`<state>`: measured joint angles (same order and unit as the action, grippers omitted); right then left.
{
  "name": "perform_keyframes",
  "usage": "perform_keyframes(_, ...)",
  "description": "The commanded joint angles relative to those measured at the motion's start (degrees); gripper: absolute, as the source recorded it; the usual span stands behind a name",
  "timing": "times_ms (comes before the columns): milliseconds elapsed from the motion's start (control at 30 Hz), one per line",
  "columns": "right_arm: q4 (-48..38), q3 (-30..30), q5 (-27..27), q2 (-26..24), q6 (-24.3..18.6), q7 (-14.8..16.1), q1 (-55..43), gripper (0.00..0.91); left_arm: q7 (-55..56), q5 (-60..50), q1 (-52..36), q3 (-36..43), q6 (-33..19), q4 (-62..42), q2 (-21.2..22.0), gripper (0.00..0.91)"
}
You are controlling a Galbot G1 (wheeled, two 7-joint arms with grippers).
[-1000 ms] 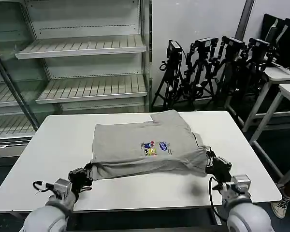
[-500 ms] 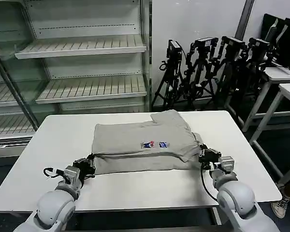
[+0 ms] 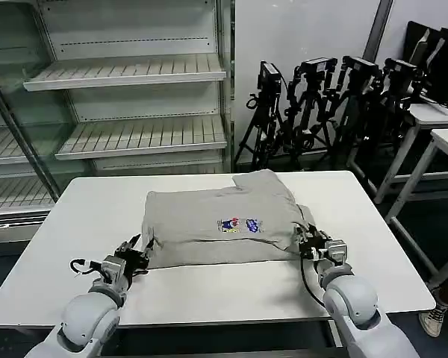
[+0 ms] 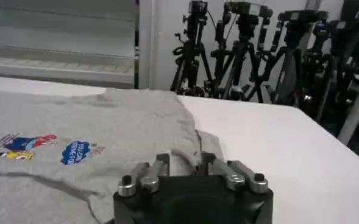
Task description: Fold and organize the clothes.
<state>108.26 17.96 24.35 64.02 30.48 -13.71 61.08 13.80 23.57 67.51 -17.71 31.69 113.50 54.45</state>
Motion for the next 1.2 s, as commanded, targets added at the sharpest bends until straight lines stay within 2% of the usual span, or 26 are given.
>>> perform_keyframes(33,5.05,3.10,-1.53,0.38,-2.95,0.24,6.99,0.907,0.22,2.64,7.05,-3.10,0.25,4.84,1.19,0.907)
perform_keyframes(233,6.62,4.91,-1.03,0.70,-3.64,0.36,11.20,0.907,0.78,5.89,7.51,-3.07,1.10,5.00,2.55,0.907)
perform_keyframes(400,4.33,4.28,1.24,1.76,-2.08,0.42,11.15,0.907,0.83,7.95,6.18,-2.04,1.29,2.88,3.38,0.907)
perform_keyframes(433,3.83,4.24,2.02,1.99,-1.56,0.18,10.84,0.907,0.84,8.40,5.96,-1.92,1.28,2.41,3.52,0.816)
perform_keyframes(467,3.32,4.20,2.52,2.15,-1.09,-0.04,10.63,0.907,0.93,8.55,5.72,-1.84,1.24,2.17,3.60,0.816)
perform_keyframes(500,2.93,4.14,3.13,2.24,-0.78,-0.10,10.48,0.907,1.16,8.62,5.52,-1.74,1.12,1.75,3.82,0.202)
perform_keyframes(533,2.59,4.05,3.29,2.29,-0.73,-0.12,10.38,0.907,1.16,8.59,5.42,-1.64,0.98,1.35,3.89,0.121)
perform_keyframes(567,2.42,3.95,3.40,2.32,-0.73,-0.06,10.29,0.705,1.12,8.64,5.39,-1.53,0.87,1.21,3.90,0.040)
perform_keyframes(600,2.22,3.83,3.89,2.33,-0.78,0.01,10.23,0.474,1.10,8.78,5.43,-1.43,0.82,1.12,3.88,0.040)
perform_keyframes(633,2.20,3.69,4.10,2.40,-0.63,-0.16,10.18,0.071,1.11,8.80,5.48,-1.32,0.77,1.08,3.91,0.040)
perform_keyframes(667,2.19,3.56,4.15,2.53,-0.46,-0.26,10.15,0.000,1.10,8.78,5.50,-1.24,0.72,1.05,3.96,0.040)
perform_keyframes(1200,3.48,3.60,4.21,2.93,-1.21,-0.26,11.44,0.000,0.26,12.16,6.69,-1.96,0.97,2.33,3.96,0.040)
